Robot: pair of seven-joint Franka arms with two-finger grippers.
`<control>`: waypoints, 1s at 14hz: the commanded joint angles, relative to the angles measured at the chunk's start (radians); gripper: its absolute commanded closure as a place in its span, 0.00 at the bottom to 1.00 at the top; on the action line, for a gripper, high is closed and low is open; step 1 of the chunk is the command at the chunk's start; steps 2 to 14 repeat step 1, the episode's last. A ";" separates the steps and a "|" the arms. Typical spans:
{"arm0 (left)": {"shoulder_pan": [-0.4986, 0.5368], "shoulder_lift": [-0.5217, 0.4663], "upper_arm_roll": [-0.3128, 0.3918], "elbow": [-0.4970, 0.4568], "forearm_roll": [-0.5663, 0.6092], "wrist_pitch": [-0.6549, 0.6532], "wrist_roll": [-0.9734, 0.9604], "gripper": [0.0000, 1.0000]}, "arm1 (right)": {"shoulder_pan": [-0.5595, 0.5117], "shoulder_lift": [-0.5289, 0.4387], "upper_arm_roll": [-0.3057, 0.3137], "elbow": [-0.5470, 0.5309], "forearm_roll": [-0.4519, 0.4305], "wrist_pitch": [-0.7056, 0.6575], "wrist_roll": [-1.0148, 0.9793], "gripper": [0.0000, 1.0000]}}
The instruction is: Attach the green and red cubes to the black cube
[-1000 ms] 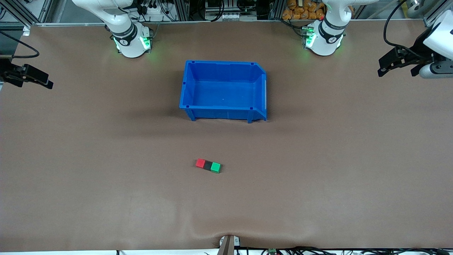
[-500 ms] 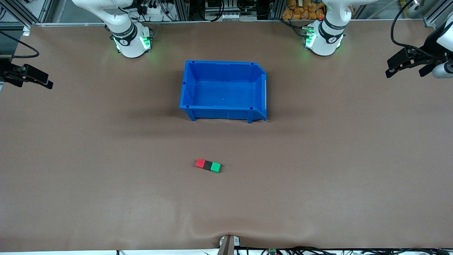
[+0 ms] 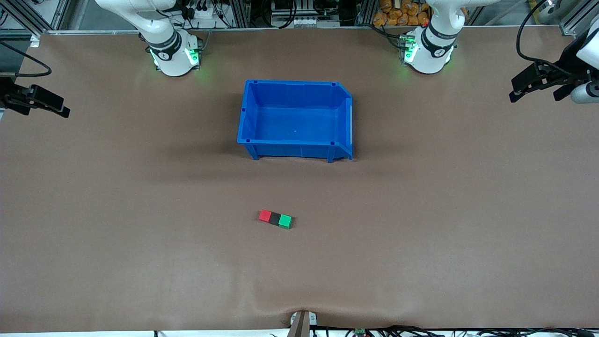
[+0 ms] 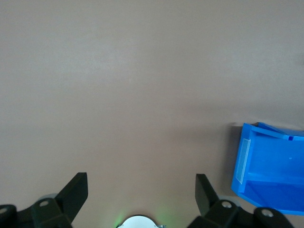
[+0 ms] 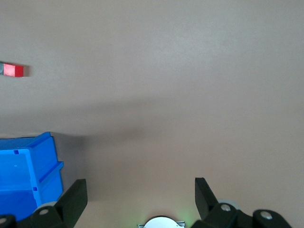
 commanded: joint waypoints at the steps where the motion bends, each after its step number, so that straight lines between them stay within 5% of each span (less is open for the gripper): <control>1: 0.007 0.008 -0.004 0.025 0.002 -0.030 0.017 0.00 | -0.004 0.008 0.003 0.018 -0.013 -0.006 0.011 0.00; 14: 0.007 0.008 -0.004 0.025 0.002 -0.030 0.017 0.00 | -0.004 0.008 0.003 0.018 -0.013 -0.006 0.011 0.00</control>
